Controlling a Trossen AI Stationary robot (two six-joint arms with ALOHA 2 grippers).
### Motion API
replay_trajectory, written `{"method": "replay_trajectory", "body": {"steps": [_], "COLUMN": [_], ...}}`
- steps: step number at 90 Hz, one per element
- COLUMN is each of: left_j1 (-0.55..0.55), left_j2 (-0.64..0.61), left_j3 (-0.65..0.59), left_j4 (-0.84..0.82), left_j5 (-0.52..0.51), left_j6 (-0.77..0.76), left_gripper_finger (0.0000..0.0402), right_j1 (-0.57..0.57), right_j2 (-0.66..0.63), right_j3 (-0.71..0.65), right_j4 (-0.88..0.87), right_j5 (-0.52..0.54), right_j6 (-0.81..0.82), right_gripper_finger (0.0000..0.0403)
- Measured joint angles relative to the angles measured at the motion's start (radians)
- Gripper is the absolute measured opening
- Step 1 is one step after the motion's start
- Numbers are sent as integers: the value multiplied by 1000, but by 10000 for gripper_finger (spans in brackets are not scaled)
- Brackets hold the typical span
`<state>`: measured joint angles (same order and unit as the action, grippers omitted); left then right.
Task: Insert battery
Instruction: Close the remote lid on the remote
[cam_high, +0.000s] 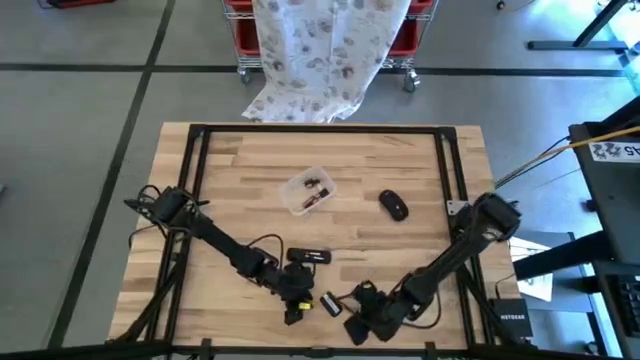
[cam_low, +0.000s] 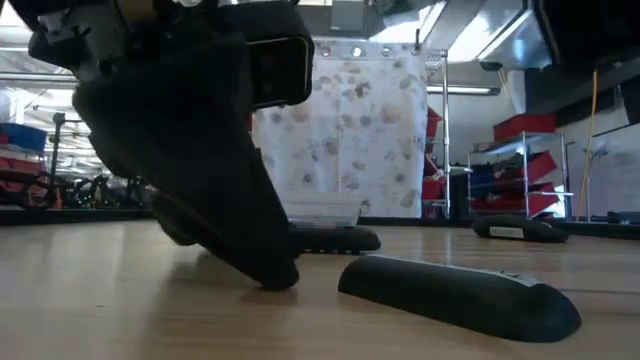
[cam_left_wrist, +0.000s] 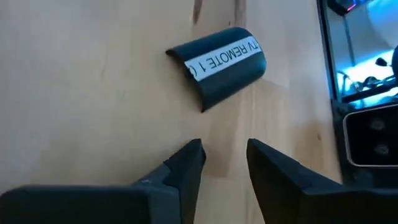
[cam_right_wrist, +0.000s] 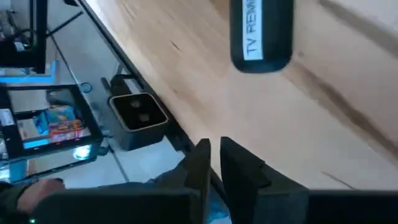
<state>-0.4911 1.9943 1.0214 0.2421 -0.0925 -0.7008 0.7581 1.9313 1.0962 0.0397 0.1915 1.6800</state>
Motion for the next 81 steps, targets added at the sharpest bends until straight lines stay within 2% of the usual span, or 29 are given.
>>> {"method": "replay_trajectory", "body": {"steps": [14, 31, 49, 66, 81], "left_j1": [2, 9, 47, 71, 64], "left_j2": [1, 3, 12, 53, 59], "left_j3": [0, -1, -1, 6, 7], "left_j4": [-3, 6, 51, 98, 146], "left_j5": [-70, -87, -51, 38, 43], "left_j6": [49, 118, 173, 122, 108], "left_gripper_finger": [114, 114, 114, 114, 114], "right_j1": [-8, -29, -57, -90, -110], "right_j2": [57, 91, 109, 109, 109], "right_j3": [2, 6, 10, 10, 9], "right_j4": [38, 37, 55, 41, 41], "right_j5": [38, 61, 61, 59, 41], "right_j6": [59, 94, 98, 98, 97], "right_gripper_finger": [21, 21, 21, 21, 21]}}
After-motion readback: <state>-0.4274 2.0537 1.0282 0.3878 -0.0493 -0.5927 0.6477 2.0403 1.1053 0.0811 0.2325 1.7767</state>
